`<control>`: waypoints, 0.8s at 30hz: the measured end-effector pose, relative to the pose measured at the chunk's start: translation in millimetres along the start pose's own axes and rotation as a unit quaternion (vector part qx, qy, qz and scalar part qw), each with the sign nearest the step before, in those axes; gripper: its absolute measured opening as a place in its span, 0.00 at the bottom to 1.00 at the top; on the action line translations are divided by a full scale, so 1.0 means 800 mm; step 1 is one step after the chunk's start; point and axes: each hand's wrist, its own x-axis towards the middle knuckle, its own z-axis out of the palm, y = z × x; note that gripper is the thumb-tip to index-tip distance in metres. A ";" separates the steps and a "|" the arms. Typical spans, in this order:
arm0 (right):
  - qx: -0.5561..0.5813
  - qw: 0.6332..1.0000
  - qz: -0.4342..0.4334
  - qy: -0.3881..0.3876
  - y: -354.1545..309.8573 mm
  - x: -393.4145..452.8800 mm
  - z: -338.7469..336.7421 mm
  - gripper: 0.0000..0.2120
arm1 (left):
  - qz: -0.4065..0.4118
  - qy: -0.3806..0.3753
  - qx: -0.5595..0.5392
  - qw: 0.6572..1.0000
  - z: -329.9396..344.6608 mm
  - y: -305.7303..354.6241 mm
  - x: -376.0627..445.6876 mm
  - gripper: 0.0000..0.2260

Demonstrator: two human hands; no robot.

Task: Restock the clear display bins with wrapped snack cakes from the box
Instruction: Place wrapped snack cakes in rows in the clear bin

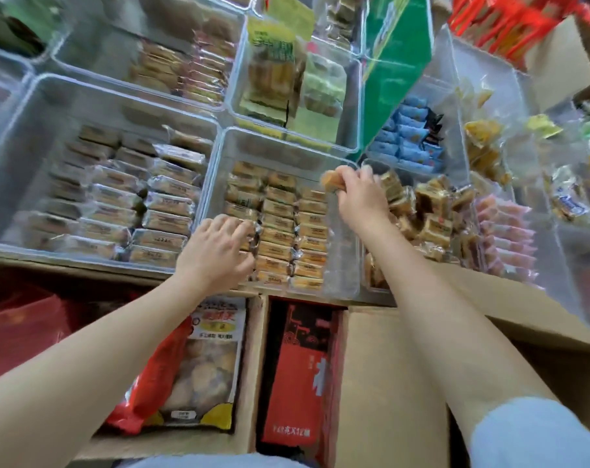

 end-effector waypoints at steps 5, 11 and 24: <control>-0.238 0.966 -0.076 0.062 -0.005 0.060 0.055 0.09 | 0.004 0.004 -0.018 1.000 0.005 -0.001 0.002 0.30; -0.256 0.961 -0.092 0.044 -0.012 0.078 0.092 0.09 | 0.004 -0.001 -0.007 1.000 0.008 -0.001 0.003 0.29; -0.024 0.949 -0.039 -0.312 -0.037 0.018 0.011 0.13 | -0.001 -0.001 -0.018 1.000 0.007 0.000 0.001 0.27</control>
